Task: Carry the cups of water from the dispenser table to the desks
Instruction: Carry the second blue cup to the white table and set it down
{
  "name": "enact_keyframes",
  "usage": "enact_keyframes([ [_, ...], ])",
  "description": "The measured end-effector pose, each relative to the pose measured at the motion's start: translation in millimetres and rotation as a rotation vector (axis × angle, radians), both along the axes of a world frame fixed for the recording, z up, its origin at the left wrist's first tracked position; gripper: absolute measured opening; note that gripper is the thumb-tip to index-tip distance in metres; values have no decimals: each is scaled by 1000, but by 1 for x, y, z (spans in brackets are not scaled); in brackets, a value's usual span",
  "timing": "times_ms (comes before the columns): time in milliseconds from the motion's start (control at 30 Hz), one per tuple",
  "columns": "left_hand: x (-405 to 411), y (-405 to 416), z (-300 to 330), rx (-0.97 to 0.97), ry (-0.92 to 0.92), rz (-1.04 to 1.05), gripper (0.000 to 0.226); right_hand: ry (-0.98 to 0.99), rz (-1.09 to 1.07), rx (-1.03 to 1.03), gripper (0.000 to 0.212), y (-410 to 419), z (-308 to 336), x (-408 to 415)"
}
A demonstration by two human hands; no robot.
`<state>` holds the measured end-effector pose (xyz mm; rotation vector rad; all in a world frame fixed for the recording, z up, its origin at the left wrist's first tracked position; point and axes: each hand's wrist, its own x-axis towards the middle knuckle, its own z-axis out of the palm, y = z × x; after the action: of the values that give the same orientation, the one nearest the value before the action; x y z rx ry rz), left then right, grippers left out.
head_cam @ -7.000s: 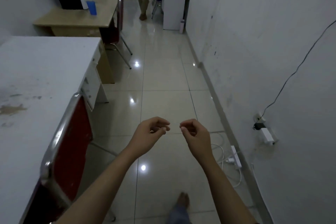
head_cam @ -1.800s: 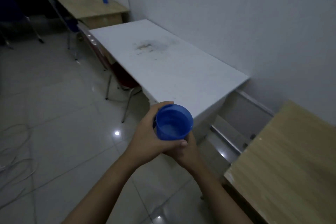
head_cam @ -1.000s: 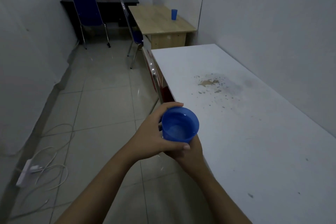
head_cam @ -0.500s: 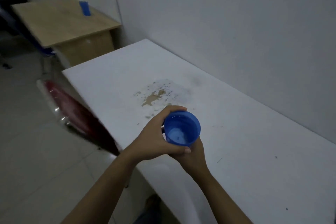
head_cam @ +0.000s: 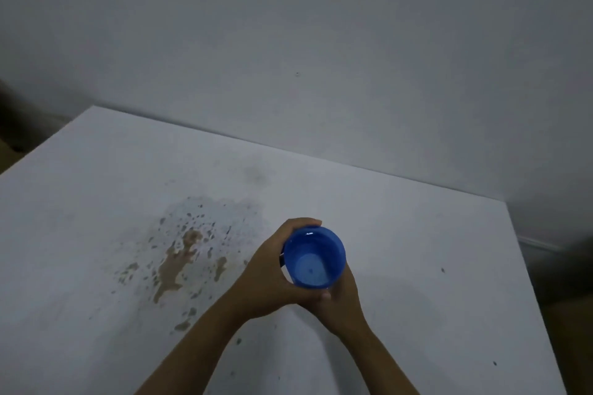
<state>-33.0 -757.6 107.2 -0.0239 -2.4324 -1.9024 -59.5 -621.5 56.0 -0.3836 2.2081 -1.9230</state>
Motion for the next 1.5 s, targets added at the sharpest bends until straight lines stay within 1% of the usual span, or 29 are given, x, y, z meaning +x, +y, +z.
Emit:
enact_keyframes([
  [133,-31,-5,-20,11,-32,-68,79,-26,-58,1,66,0,-20,-20],
  [367,-101,-12,-44,-4,-78,-187,82,-36,-137,33,64,-3,-46,-76],
  [467,-138,-14,-53,-2,-88,-204,82,-33,-161,47,60,-6,-53,-111],
  [633,-196,-16,-66,1,-86,-196,81,-15,-184,66,60,-10,-67,-170],
  [833,-251,-20,-80,-7,-77,-236,86,20,-201,90,71,-9,-81,-220],
  [933,-267,-20,-85,-17,-73,-252,86,22,-220,89,75,-10,-85,-231],
  [1067,-278,-19,-89,-5,-83,-266,84,13,-243,90,74,-10,-93,-241],
  [1267,-284,-17,-92,-24,-87,-281,83,-5,-261,90,73,-11,-97,-245],
  [1500,-288,-16,-95,-10,-107,-293,81,23,-279,55,73,-12,-96,-245],
])
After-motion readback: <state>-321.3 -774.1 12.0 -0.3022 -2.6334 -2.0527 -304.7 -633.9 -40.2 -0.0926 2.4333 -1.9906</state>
